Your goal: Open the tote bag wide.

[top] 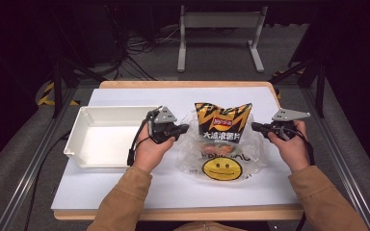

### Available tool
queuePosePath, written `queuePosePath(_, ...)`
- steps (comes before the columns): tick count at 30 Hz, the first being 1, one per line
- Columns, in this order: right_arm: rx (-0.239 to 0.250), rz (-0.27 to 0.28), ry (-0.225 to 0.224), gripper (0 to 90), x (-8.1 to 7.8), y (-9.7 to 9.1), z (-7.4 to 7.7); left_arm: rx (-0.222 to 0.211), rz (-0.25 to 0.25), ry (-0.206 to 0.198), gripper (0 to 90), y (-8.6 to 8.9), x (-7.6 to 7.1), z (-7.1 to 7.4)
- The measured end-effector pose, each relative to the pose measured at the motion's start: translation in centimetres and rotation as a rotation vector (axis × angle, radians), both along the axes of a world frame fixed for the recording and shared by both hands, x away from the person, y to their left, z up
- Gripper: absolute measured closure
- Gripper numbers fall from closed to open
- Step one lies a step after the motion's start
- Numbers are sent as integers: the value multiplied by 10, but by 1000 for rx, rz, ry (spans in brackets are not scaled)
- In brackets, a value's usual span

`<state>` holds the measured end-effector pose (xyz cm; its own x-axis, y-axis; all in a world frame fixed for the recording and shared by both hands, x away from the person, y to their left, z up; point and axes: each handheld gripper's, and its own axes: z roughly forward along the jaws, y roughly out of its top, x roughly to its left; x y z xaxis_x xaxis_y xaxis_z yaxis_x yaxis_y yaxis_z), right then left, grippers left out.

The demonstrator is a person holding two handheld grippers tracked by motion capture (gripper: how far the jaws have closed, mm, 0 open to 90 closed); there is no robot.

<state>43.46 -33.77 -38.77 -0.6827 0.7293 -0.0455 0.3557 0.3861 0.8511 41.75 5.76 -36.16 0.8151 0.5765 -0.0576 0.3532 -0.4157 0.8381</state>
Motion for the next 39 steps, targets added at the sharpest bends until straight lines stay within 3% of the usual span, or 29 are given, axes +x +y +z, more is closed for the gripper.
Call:
queuePosePath(2,-20,2,28,900,1,0,-7,57,17,20,894,-5,0,-8)
queuePosePath(9,-58,8,83,900,2,-2,-20,63,28,93,892,-11,-2,-27)
queuePosePath(10,-66,8,111,900,2,-4,-26,67,31,132,888,-15,-2,-37)
queuePosePath(12,-70,5,133,889,3,-5,-31,87,40,156,886,-18,-2,-43)
queuePosePath(18,-84,-6,167,871,6,-11,-38,153,68,197,889,-24,-2,-56)
queuePosePath(23,-80,-22,184,846,6,-16,-46,197,84,179,888,-28,-6,-60)
queuePosePath(27,-61,-37,176,761,3,-19,-45,213,83,167,876,-30,-8,-60)
queuePosePath(29,-48,-43,157,675,0,-20,-40,192,78,181,873,-28,-8,-61)
queuePosePath(33,-5,-50,125,575,-6,-23,-30,173,75,185,867,-27,-10,-61)
queuePosePath(38,73,-43,57,396,-18,-28,-7,167,72,183,844,-27,-14,-62)
queuePosePath(39,73,-43,57,396,-18,-28,-7,168,68,186,844,-28,-15,-62)
